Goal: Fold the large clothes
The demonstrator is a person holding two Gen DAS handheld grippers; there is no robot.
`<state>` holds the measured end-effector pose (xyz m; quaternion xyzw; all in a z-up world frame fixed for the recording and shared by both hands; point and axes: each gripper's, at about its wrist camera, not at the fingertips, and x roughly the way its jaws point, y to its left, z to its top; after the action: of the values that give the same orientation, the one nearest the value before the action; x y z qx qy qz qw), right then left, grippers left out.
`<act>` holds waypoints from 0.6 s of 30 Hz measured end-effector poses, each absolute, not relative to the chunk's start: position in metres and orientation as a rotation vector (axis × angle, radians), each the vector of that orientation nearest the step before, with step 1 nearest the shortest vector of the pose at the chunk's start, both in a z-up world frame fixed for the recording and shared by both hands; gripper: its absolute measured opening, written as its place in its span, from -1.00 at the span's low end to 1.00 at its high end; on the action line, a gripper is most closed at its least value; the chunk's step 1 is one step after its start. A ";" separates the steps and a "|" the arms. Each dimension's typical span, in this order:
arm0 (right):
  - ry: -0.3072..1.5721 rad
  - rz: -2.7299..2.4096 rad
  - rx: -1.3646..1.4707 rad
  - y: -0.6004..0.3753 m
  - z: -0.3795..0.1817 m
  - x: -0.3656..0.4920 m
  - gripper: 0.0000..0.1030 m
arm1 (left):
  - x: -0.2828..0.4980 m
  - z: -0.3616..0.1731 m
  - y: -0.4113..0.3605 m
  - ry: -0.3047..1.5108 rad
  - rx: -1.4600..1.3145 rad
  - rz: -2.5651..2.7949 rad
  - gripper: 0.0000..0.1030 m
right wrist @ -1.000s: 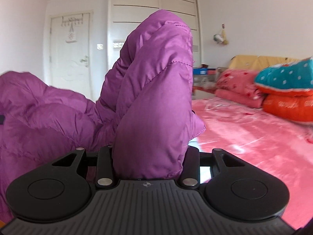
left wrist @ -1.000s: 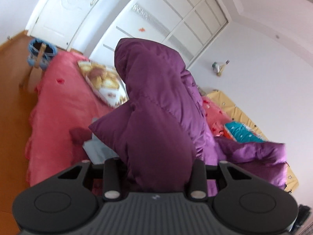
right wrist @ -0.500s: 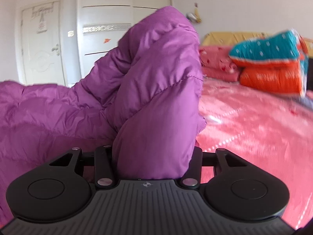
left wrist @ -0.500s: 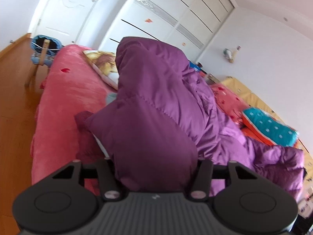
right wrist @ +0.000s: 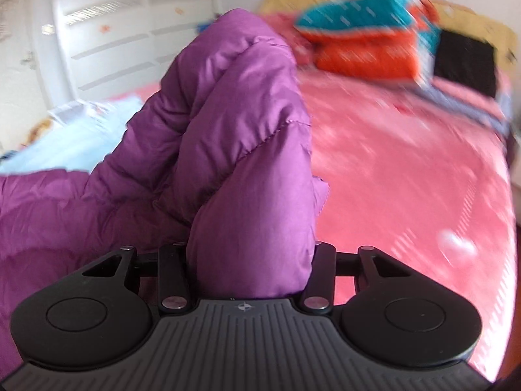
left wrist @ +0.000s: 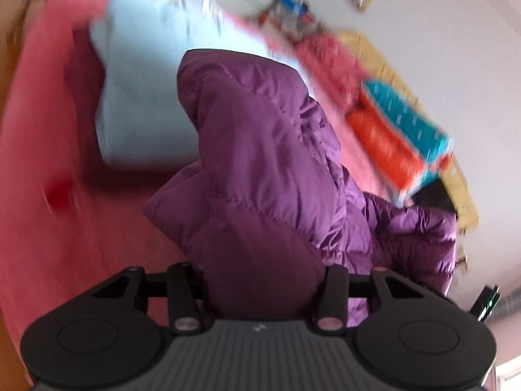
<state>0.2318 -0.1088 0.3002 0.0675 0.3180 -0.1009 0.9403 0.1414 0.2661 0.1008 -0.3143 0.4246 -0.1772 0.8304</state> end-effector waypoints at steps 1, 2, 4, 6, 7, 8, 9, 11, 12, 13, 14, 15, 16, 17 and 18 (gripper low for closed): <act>0.673 -0.233 0.142 -0.113 0.290 0.223 0.08 | 0.139 0.087 0.255 0.932 -0.673 -0.377 -0.14; 0.697 -0.258 0.150 -0.116 0.277 0.216 0.08 | 0.138 0.075 0.244 0.944 -0.665 -0.369 -0.15; 0.719 -0.283 0.167 -0.121 0.249 0.205 0.08 | 0.134 0.058 0.222 0.906 -0.583 -0.326 -0.14; 0.678 -0.288 0.167 -0.121 0.226 0.191 0.16 | 0.129 0.047 0.205 0.850 -0.529 -0.279 -0.08; 0.665 -0.297 0.160 -0.119 0.218 0.189 0.22 | 0.127 0.042 0.198 0.832 -0.503 -0.251 0.00; 0.658 -0.303 0.151 -0.112 0.211 0.188 0.25 | 0.125 0.039 0.189 0.807 -0.453 -0.219 0.15; 0.645 -0.305 0.139 -0.104 0.206 0.187 0.28 | 0.123 0.034 0.180 0.786 -0.400 -0.187 0.32; 0.633 -0.309 0.110 -0.083 0.194 0.187 0.48 | 0.122 0.028 0.165 0.758 -0.319 -0.133 0.52; 0.635 -0.313 0.094 -0.077 0.190 0.189 0.54 | 0.120 0.027 0.160 0.745 -0.287 -0.108 0.62; 0.628 -0.318 0.077 -0.067 0.186 0.190 0.68 | 0.121 0.023 0.158 0.734 -0.265 -0.088 0.67; 0.619 -0.324 0.068 -0.059 0.183 0.189 0.86 | 0.121 0.021 0.154 0.721 -0.239 -0.072 0.79; 0.615 -0.331 0.070 -0.055 0.179 0.187 0.96 | 0.120 0.018 0.152 0.710 -0.221 -0.055 0.90; 0.612 -0.337 0.082 -0.057 0.174 0.186 1.00 | 0.120 0.016 0.151 0.702 -0.218 -0.042 0.94; 0.608 -0.340 0.099 -0.051 0.171 0.182 1.00 | 0.119 0.014 0.151 0.692 -0.213 -0.031 1.00; 0.600 -0.339 0.117 -0.045 0.167 0.175 1.00 | 0.119 0.013 0.149 0.680 -0.206 -0.022 1.00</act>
<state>0.1748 -0.0453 0.1667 0.0572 0.2938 -0.1659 0.9396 0.1185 0.1489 0.0134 -0.1008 0.3331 -0.0110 0.9374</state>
